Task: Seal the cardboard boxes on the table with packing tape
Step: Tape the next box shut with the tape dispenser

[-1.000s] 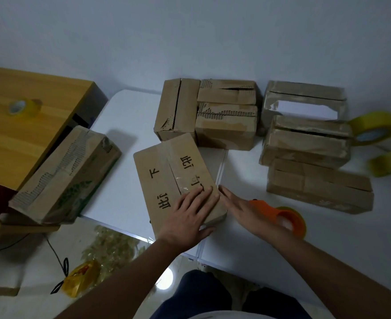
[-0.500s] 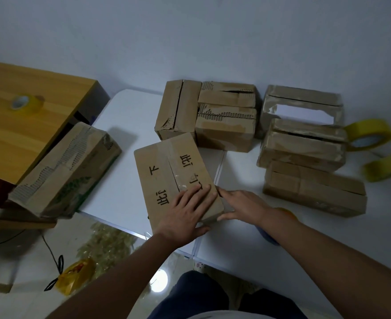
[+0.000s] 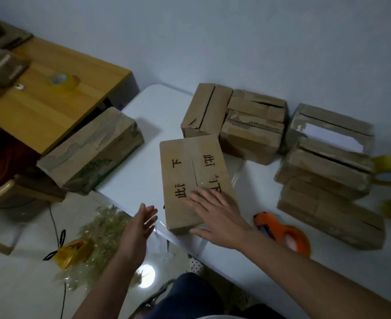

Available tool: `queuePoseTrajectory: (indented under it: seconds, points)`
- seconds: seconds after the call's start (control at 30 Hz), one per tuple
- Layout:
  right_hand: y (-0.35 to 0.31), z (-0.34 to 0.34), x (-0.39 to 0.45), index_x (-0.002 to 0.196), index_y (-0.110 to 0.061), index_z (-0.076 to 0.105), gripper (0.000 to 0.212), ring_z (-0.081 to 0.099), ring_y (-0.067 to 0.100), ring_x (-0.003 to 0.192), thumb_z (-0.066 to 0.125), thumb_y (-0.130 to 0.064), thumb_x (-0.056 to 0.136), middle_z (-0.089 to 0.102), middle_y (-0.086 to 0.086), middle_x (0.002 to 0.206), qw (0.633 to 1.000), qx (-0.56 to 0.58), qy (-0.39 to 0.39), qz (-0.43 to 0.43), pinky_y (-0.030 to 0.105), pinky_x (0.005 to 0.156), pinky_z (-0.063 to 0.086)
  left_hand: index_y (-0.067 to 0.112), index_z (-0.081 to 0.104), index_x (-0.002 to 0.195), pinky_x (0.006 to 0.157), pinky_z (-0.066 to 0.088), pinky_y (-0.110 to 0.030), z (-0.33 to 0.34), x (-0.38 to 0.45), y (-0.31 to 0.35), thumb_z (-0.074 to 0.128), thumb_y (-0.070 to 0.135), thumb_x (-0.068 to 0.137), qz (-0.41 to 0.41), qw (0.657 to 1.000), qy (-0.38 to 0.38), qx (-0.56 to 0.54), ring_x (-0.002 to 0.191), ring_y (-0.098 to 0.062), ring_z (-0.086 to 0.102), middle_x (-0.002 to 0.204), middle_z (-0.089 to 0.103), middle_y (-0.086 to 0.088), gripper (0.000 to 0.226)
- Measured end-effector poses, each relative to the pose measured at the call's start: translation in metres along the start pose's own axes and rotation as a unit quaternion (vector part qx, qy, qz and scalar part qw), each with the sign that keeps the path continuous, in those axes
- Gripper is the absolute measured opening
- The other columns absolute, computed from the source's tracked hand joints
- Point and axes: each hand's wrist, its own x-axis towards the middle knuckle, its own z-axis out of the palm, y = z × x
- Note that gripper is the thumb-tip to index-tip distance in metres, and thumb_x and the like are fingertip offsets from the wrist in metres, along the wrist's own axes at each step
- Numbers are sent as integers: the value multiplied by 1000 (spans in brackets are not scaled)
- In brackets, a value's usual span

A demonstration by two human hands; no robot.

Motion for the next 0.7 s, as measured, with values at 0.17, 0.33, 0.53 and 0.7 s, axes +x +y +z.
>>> queuePoseTrajectory:
  seconds: [0.17, 0.33, 0.53, 0.7]
  points:
    - [1, 23, 17, 155, -25, 3, 81, -1, 25, 150, 28, -68, 91, 2, -2, 163, 994, -110, -11, -1, 52, 120, 8, 13, 66, 119, 88, 46, -28, -5, -25, -31, 34, 65, 92, -65, 992, -31, -104, 110, -13, 66, 115, 73, -2, 67]
    - [-3, 31, 13, 156, -23, 2, 77, 5, 28, 150, 29, -62, 96, 3, 0, 163, 990, -138, 9, 24, 53, 119, 11, 3, 66, 102, 95, 50, -32, -1, -30, -36, 60, 25, 94, -21, 984, 42, -173, 93, -20, 66, 89, 70, -6, 24]
    - [-5, 32, 4, 156, -23, 3, 75, 6, 28, 150, 24, -61, 95, 5, 0, 163, 990, -128, 6, 65, 52, 118, 14, 3, 69, 106, 92, 48, -31, 7, -22, -39, 62, 14, 96, 14, 985, 74, -152, 85, -15, 60, 82, 68, 0, 17]
    - [-7, 33, 7, 156, -23, 2, 75, 7, 29, 150, 28, -60, 97, 5, 0, 163, 988, -141, 2, 70, 53, 117, 16, 3, 70, 103, 82, 50, -26, 11, -12, -41, 64, 13, 95, 55, 988, 97, -109, 80, -12, 61, 83, 68, -1, 14]
